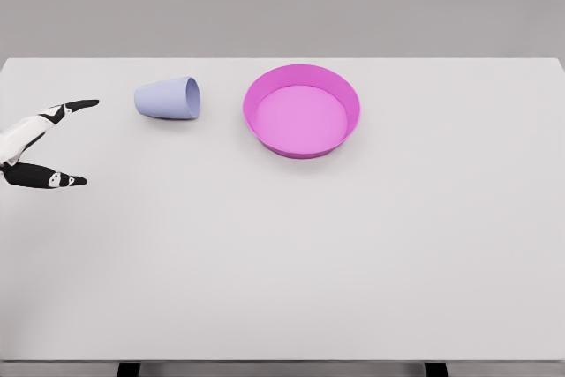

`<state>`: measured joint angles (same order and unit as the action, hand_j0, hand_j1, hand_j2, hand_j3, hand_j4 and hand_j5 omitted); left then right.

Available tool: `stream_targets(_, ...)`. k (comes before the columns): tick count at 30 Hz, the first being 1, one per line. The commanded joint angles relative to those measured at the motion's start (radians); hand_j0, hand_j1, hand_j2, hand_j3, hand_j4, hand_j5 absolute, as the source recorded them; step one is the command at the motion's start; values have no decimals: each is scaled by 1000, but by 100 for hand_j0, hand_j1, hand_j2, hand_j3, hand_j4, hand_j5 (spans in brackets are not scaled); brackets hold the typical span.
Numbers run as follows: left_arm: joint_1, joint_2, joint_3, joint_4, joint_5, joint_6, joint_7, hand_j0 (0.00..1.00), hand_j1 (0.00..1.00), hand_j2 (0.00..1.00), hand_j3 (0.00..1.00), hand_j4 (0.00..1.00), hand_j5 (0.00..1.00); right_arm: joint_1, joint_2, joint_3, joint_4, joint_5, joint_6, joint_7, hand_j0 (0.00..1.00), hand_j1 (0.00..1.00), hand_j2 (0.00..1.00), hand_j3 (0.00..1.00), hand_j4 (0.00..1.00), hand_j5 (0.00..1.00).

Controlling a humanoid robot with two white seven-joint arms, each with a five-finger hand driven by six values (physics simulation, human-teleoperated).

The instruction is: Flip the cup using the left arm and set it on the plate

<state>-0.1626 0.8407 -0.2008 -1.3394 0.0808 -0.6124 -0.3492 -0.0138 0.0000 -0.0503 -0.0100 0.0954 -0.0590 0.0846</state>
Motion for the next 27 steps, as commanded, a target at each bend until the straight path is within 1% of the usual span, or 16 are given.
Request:
stream_targets(1,-2,3,6,0,7,2,1,100,100,100,100,100,100,0,0,-22,-2,-14,-5,1,100,100,100,100,100,100)
stream_targets(6,0,1,9,2,-1,2,0,100,100,100,100,100,100,2,0,-20,4,-16,2,0,100,100,100,100,100,100)
stream_targets(9,44,6,17,12,-21,2,-1,100,100,100,100,100,100,2,0,-20,4,-16,1,0,100,100,100,100,100,100)
stream_targets(11,57,5,17,13,-23,2,-59,100,100,100,100,100,100,2,0,-20,4,-16,2,0,100,100,100,100,100,100)
stream_targets(13,57,-2,18,17,-23,2,-154,100,100,100,100,100,100,2,0,-20,4,-16,2,0,100,100,100,100,100,100)
stream_targets(14,57,3,18,35,-23,2,-178,100,100,100,100,100,100,2,0,-20,4,-16,2,0,100,100,100,100,100,100)
stream_targets(15,51,1,24,89,-21,2,-183,100,100,100,100,100,100,2,0,-20,4,-16,1,0,100,100,100,100,100,100)
stream_targets(16,52,6,52,117,-23,2,-194,100,100,100,100,100,100,2,0,-20,4,-16,2,0,100,100,100,100,100,100)
stream_targets(17,51,6,58,123,-23,2,-211,100,100,100,100,100,100,2,0,-20,4,-16,2,0,100,100,100,100,100,100)
stream_targets(18,46,12,60,128,-23,2,-262,100,100,100,100,100,100,2,0,-20,4,-16,1,0,100,100,100,100,100,100)
stream_targets(19,41,17,60,140,-23,2,-262,100,100,100,100,100,100,2,0,-20,4,-16,2,0,100,100,100,100,100,100)
stream_targets(20,32,20,61,157,-23,2,-262,100,100,100,100,100,100,2,0,-20,4,-16,2,0,100,100,100,100,100,100)
stream_targets(21,6,20,58,163,-24,2,-262,100,100,100,100,100,100,2,0,-20,4,-16,2,0,100,100,100,100,100,100)
stream_targets(25,-98,6,46,149,-78,2,-262,100,100,100,100,100,100,2,0,-20,2,-16,2,0,100,100,100,100,100,100)
stream_targets(26,-112,1,46,146,-93,2,-262,100,100,100,100,100,100,2,0,-20,4,-16,1,0,100,100,100,100,100,100)
stream_targets(27,-158,-17,46,144,-148,2,-262,100,100,100,100,100,100,2,0,-20,4,-16,2,0,100,100,100,100,100,100)
